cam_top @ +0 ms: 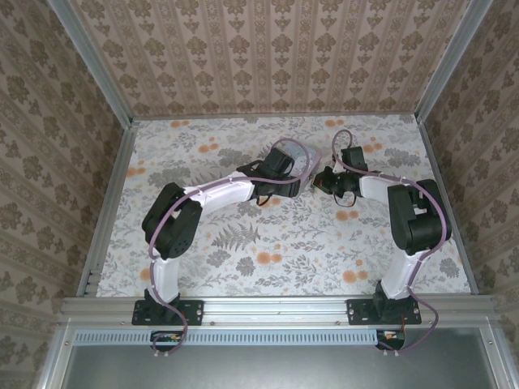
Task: Unlock the padlock with the key
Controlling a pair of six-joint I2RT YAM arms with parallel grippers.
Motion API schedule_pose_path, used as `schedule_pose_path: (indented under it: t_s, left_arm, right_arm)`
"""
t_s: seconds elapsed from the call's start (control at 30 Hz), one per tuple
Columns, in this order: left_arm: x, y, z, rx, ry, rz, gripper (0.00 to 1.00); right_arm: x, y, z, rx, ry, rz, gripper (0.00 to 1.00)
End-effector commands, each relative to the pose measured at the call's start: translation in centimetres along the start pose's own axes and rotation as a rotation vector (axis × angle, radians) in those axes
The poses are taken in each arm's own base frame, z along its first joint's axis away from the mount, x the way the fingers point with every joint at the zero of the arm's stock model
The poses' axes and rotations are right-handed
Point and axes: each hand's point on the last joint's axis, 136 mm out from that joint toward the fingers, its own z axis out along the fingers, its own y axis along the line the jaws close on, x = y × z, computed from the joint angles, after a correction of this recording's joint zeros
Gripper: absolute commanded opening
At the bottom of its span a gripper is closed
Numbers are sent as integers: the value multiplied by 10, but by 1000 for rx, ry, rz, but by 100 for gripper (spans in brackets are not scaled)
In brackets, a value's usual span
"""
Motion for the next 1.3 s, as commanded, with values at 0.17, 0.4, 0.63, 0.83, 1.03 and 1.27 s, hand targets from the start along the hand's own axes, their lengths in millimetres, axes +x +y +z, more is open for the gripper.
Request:
schedule_pose_path:
  t_s: [0.17, 0.4, 0.63, 0.83, 1.03, 1.27]
  left_arm:
    - [103, 32, 21, -107, 341, 69, 76]
    - [105, 31, 22, -104, 344, 70, 76]
    - [107, 31, 24, -100, 354, 70, 74]
    - [107, 27, 25, -87, 361, 76, 73]
    - [107, 27, 25, -89, 363, 76, 73]
    - [102, 27, 17, -84, 340, 68, 73]
  right_arm:
    - [-12, -39, 0, 46, -109, 72, 0]
    - [-14, -45, 0, -1, -137, 104, 0]
    - [-46, -23, -8, -124, -190, 92, 0]
    - [-77, -4, 1, -235, -167, 88, 0]
    - [-72, -9, 1, -203, -153, 79, 0]
    - [-57, -19, -3, -188, -155, 86, 0]
